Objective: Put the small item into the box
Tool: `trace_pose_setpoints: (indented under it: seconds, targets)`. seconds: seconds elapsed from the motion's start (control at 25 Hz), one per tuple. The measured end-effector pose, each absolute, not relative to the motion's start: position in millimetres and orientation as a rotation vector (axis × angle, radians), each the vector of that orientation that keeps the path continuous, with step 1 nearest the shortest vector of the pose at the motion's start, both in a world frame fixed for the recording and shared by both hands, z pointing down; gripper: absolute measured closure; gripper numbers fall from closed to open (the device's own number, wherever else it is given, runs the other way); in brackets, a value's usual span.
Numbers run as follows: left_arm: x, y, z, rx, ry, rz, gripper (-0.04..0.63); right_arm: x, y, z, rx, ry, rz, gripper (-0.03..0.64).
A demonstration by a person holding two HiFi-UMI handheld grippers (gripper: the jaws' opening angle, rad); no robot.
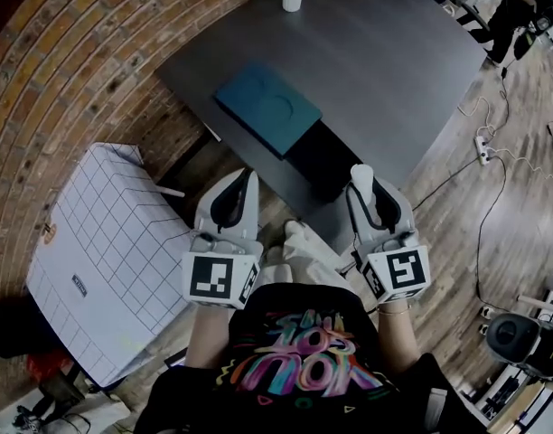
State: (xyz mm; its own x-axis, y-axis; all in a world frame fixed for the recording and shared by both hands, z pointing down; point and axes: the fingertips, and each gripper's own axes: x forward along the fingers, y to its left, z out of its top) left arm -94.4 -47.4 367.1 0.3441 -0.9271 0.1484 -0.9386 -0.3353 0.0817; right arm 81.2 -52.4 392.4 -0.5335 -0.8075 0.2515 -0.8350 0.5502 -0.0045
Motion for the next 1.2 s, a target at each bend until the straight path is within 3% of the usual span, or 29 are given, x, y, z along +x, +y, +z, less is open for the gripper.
trace_pose_setpoints:
  seconds: [0.52,1.2]
  targets:
    - [-73.3,-129.6,339.8,2.437,-1.814,0.089,0.594,85.3,-145.7,369.9,1.264,-2.665,0.125,0.482]
    - [-73.9,-140.0,336.6,2.499,-1.755,0.112,0.594,70.2,-152.1,374.1,1.257,-2.674,0.14,0.482]
